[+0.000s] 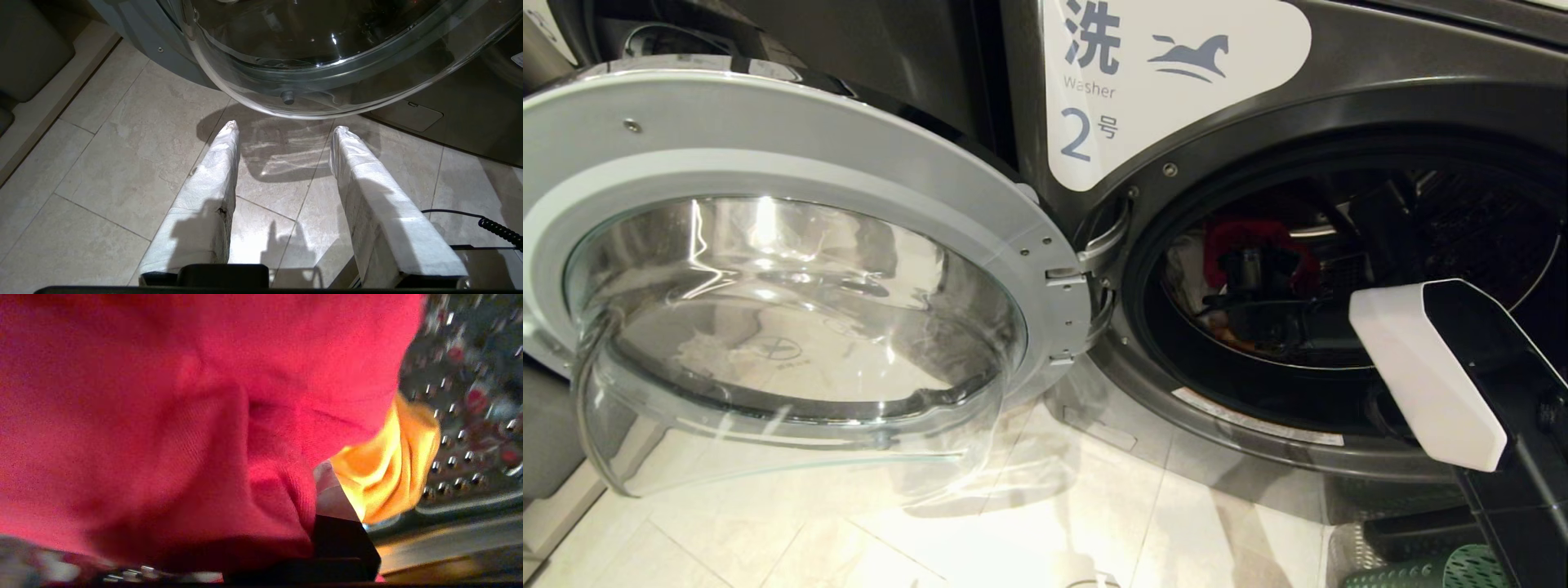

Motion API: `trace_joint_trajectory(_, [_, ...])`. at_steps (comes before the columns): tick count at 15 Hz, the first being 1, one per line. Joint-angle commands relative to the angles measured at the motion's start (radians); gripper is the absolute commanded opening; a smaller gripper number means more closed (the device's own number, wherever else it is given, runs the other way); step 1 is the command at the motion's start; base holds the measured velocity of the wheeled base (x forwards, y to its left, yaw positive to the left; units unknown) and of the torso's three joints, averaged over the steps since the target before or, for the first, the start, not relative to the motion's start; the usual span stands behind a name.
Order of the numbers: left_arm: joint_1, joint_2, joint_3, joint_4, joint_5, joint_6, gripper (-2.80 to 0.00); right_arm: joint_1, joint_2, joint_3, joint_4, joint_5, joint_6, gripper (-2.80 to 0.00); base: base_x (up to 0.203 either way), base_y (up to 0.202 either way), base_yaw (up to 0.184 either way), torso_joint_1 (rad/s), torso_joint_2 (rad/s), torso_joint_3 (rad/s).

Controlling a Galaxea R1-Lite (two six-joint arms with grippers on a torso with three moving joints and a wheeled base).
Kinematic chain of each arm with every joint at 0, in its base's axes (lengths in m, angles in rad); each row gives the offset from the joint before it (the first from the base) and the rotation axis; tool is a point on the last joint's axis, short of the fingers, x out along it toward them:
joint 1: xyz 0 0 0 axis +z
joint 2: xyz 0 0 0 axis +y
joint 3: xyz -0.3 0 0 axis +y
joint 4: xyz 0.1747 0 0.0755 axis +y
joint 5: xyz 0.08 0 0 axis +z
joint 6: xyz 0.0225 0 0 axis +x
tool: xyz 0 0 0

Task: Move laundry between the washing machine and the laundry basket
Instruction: Pick a cloth and place it into the basket

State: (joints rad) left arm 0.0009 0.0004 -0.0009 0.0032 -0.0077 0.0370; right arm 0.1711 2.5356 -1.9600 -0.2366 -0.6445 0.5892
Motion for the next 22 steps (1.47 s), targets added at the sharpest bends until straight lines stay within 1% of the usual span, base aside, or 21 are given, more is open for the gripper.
trace_joint_trajectory(1, [0.001, 0.0, -0.001, 0.0, 0.0, 0.0, -2.8, -0.002, -0.057, 0.013, 0.001, -0.001, 0.006, -2.8, 0.0, 0.0, 0.0, 0.0, 0.0, 0.0])
trace_joint_trajectory(3, [0.001, 0.0, 0.0, 0.0, 0.0, 0.001, -2.8, -0.003, -0.111, 0.086, 0.004, 0.0, 0.005, -2.8, 0.0, 0.0, 0.0, 0.0, 0.0, 0.0])
trace_joint_trajectory(6, [0.001, 0.0, 0.001, 0.0, 0.0, 0.001, -2.8, 0.003, -0.218, 0.27, -0.001, 0.0, 0.007, -2.8, 0.0, 0.0, 0.0, 0.0, 0.0, 0.0])
trace_joint_trajectory(10, [0.001, 0.0, 0.001, 0.0, 0.0, 0.001, -2.8, 0.043, -0.359, 0.427, -0.003, -0.006, 0.011, -2.8, 0.0, 0.0, 0.0, -0.001, 0.0, -0.008])
trace_joint_trajectory(12, [0.001, 0.0, 0.001, 0.0, 0.0, 0.0, -2.8, 0.076, -0.445, 0.514, -0.004, -0.045, 0.01, -2.8, 0.0, 0.0, 0.0, 0.0, 0.0, 0.0])
trace_joint_trajectory(16, [0.001, 0.001, 0.001, 0.0, 0.0, 0.0, -2.8, 0.184, -0.586, 0.742, -0.004, -0.151, 0.009, -2.8, 0.0, 0.0, 0.0, 0.0, 0.0, 0.0])
trace_joint_trajectory(20, [0.001, 0.001, 0.0, 0.0, 0.0, 0.001, -2.8, 0.252, -0.703, 0.906, 0.001, -0.177, -0.007, -2.8, 0.0, 0.0, 0.0, 0.0, 0.0, 0.0])
trace_joint_trajectory(22, [0.001, 0.0, 0.0, 0.0, 0.0, 0.0, -2.8, 0.287, -0.761, 0.987, 0.002, -0.182, -0.033, -2.8, 0.0, 0.0, 0.0, 0.0, 0.0, 0.0])
